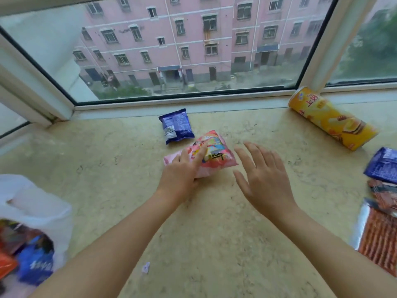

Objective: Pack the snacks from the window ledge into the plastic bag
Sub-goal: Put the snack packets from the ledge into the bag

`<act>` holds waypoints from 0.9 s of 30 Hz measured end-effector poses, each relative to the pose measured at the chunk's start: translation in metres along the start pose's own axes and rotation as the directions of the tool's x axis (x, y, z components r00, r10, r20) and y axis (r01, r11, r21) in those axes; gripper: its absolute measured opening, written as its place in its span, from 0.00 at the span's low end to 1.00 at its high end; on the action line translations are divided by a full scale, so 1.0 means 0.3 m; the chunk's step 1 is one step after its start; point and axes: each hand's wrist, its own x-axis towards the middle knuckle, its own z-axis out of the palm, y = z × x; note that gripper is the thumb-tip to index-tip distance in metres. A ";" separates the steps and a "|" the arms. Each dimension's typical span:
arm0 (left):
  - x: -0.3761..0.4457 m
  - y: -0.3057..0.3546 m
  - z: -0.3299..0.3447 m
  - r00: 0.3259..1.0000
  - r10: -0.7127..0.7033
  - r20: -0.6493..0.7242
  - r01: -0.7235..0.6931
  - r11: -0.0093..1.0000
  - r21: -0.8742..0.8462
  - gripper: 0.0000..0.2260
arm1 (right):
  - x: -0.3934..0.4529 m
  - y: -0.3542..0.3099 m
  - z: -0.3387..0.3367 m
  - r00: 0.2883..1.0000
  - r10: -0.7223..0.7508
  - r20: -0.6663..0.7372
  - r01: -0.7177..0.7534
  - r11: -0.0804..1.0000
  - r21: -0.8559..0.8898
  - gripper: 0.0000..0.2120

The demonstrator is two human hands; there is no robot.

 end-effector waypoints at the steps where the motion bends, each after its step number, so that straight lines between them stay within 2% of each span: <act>1: -0.026 -0.041 -0.004 1.000 -0.018 0.016 0.017 1.000 0.008 0.38 | 0.027 -0.021 0.003 1.000 -0.009 0.008 0.009 1.000 0.004 0.24; 5: -0.120 -0.177 -0.018 0.981 -0.152 0.123 0.147 0.988 0.045 0.36 | 0.118 -0.116 0.044 0.998 -0.033 0.058 0.030 0.999 0.039 0.24; 8: -0.144 -0.248 -0.035 0.956 -0.215 0.197 0.215 0.976 0.024 0.37 | 0.197 -0.182 0.098 0.994 -0.003 0.111 -0.010 0.994 0.111 0.23; 12: -0.091 -0.323 -0.023 0.969 -0.185 0.166 0.221 0.947 -0.235 0.46 | 0.307 -0.231 0.184 0.964 0.117 0.238 -0.172 0.959 0.225 0.21; 15: -0.041 -0.340 0.018 0.956 -0.148 0.253 0.256 0.844 -0.471 0.53 | 0.395 -0.249 0.248 0.937 0.072 0.343 -0.125 0.983 0.135 0.25; 17: -0.025 -0.349 0.048 0.947 -0.150 0.286 0.290 0.784 -0.549 0.53 | 0.451 -0.278 0.279 0.923 0.079 0.377 -0.130 0.985 0.113 0.27; 21: -0.021 -0.402 0.077 0.942 -0.249 0.227 0.333 0.786 -0.521 0.48 | 0.513 -0.353 0.338 0.903 0.135 0.409 -0.178 0.982 0.069 0.31; 24: -0.035 -0.457 0.091 0.907 -0.370 0.202 0.422 0.797 -0.433 0.46 | 0.540 -0.417 0.380 0.869 0.229 0.438 -0.274 0.961 0.041 0.35; 27: -0.054 -0.512 0.104 0.854 -0.462 0.239 0.519 0.727 -0.450 0.46 | 0.564 -0.458 0.417 0.853 0.322 0.410 -0.372 0.927 0.047 0.37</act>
